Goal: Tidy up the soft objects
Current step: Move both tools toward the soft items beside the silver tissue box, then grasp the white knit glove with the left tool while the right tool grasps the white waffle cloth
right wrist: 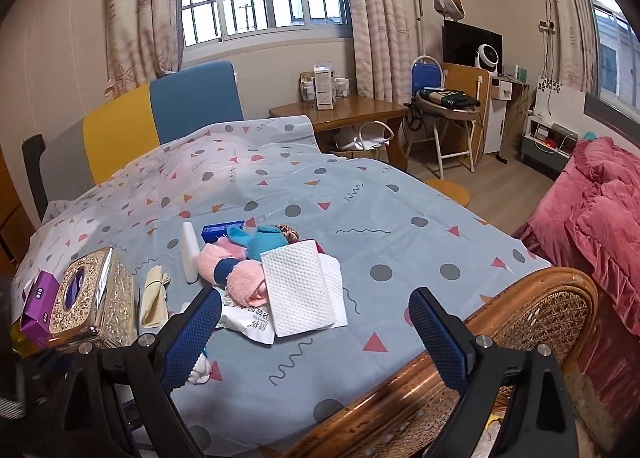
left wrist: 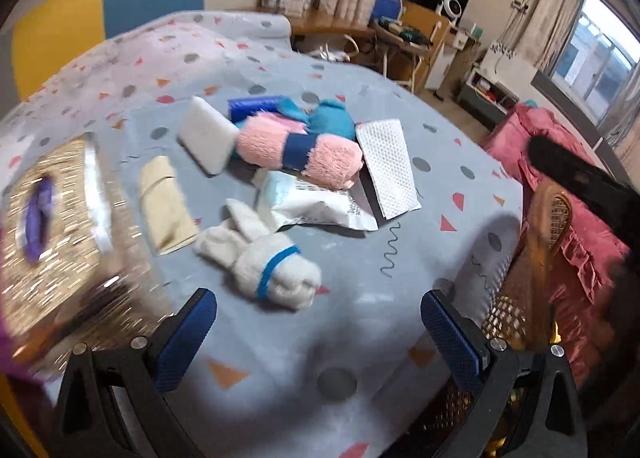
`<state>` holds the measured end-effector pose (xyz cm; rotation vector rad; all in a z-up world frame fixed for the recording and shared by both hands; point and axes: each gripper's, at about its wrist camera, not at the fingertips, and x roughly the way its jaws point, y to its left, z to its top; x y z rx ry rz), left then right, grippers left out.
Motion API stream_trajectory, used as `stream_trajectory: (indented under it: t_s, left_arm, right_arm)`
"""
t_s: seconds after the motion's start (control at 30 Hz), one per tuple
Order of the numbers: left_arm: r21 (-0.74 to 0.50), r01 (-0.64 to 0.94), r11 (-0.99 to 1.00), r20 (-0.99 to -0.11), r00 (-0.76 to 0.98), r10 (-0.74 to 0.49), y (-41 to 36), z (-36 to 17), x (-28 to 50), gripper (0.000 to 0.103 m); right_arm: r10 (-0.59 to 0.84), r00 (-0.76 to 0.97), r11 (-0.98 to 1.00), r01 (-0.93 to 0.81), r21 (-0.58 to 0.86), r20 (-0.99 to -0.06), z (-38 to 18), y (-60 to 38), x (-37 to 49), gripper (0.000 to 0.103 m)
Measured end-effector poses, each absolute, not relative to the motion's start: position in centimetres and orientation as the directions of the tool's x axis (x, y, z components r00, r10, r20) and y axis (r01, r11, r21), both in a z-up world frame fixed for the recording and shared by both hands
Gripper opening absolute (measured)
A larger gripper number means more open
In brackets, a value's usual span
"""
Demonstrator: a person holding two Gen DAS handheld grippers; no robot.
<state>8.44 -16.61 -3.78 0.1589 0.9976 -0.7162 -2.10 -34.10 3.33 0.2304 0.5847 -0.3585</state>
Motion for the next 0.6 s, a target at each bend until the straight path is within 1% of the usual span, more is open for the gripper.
stream_trajectory:
  t_s: [0.17,0.23,0.27,0.3,0.33,0.37,0.4,0.43,0.5,0.6]
  left_arm:
    - [-0.119,0.604,0.788,-0.858,0.337,-0.388,-18.9,-6.3,10.7,0.103]
    - [-0.093,0.594,0.799,-0.864,0.351,-0.362,-19.6,-7.2,11.3,0.1]
    - [-0.074,0.593,0.802,-0.869,0.357,-0.344,-20.1,-7.5,11.5,0.097]
    - [-0.056,0.587,0.808,-0.871,0.367,-0.326,-20.3,-7.9,11.7,0.089]
    - [-0.046,0.581,0.812,-0.874,0.371,-0.314,-20.5,-8.2,11.9,0.085]
    - [-0.033,0.578,0.815,-0.877,0.375,-0.302,-20.7,-8.7,12.1,0.074]
    - [-0.009,0.571,0.821,-0.877,0.39,-0.281,-20.8,-9.1,12.2,0.06]
    - [0.001,0.571,0.821,-0.878,0.394,-0.273,-20.7,-9.4,12.3,0.058]
    - [-0.006,0.587,0.809,-0.867,0.401,-0.297,-20.3,-9.5,12.1,0.054]
    - [-0.022,0.598,0.801,-0.852,0.408,-0.328,-19.1,-9.4,11.2,0.053]
  right_arm:
    - [-0.249,0.772,0.915,0.385,0.119,-0.585,3.2,-34.6,-2.5,0.097]
    - [-0.246,0.773,0.918,0.379,0.115,-0.585,3.2,-34.7,-2.4,0.097]
    - [-0.243,0.774,0.92,0.375,0.115,-0.585,3.2,-34.8,-2.4,0.097]
    - [-0.238,0.775,0.92,0.373,0.118,-0.585,3.2,-34.9,-2.3,0.097]
    - [-0.236,0.775,0.92,0.372,0.121,-0.586,3.2,-35.1,-2.3,0.097]
    - [-0.233,0.774,0.92,0.371,0.124,-0.588,3.1,-35.2,-2.2,0.097]
    - [-0.231,0.773,0.92,0.371,0.126,-0.59,3.1,-35.4,-2.1,0.097]
    - [-0.231,0.771,0.92,0.372,0.126,-0.594,3.0,-35.5,-2.0,0.097]
    - [-0.225,0.767,0.918,0.373,0.132,-0.601,2.8,-35.8,-1.9,0.097]
    - [-0.197,0.758,0.918,0.366,0.155,-0.622,2.4,-36.4,-1.5,0.097]
